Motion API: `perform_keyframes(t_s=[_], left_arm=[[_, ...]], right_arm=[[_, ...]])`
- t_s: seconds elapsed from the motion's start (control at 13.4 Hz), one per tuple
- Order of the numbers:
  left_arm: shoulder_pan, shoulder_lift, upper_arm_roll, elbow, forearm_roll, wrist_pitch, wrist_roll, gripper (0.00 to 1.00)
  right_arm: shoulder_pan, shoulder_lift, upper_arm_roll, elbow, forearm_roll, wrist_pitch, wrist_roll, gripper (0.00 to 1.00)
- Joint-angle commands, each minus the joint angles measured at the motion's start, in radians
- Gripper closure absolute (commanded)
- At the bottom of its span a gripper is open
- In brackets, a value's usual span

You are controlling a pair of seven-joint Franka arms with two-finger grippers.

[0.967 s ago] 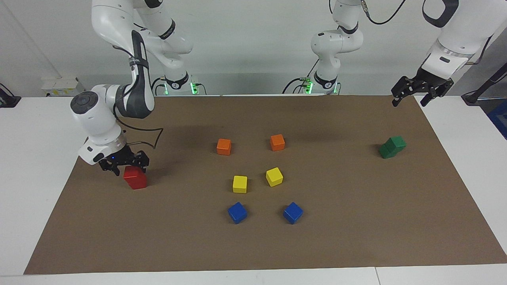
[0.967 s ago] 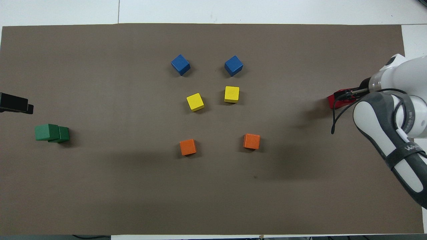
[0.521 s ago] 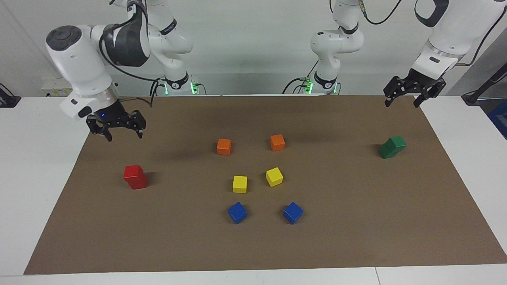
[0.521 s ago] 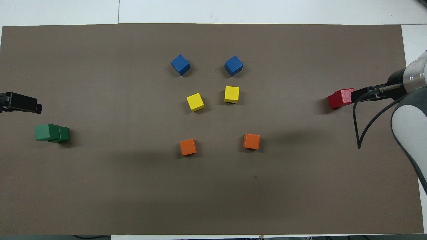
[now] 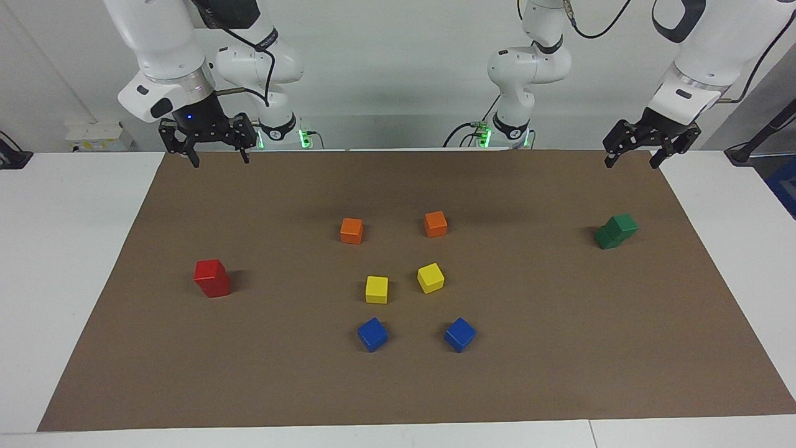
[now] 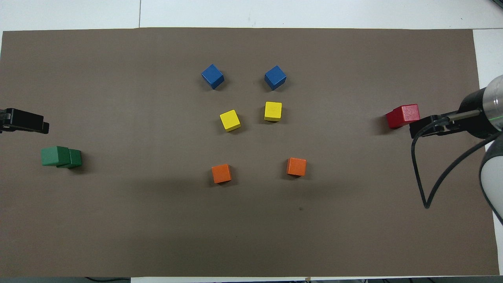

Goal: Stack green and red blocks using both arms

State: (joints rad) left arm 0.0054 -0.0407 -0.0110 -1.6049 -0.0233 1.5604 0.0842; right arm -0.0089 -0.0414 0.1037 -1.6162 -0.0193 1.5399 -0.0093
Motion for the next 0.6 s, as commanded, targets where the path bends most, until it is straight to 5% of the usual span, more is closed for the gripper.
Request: perform_keyframes(t_s=[0.0, 0.52], left_arm=[[-0.018, 0.013, 0.017, 0.026, -0.024, -0.016, -0.024, 0.0], [-0.016, 0.012, 0.017, 0.028, -0.026, -0.016, -0.024, 0.0]], right_arm=[[-0.003, 0.052, 0.002, 0.041, 0.009, -0.018, 0.032, 0.08], [-0.023, 0.054, -0.002, 0.042, 0.009, -0.014, 0.031, 0.0]])
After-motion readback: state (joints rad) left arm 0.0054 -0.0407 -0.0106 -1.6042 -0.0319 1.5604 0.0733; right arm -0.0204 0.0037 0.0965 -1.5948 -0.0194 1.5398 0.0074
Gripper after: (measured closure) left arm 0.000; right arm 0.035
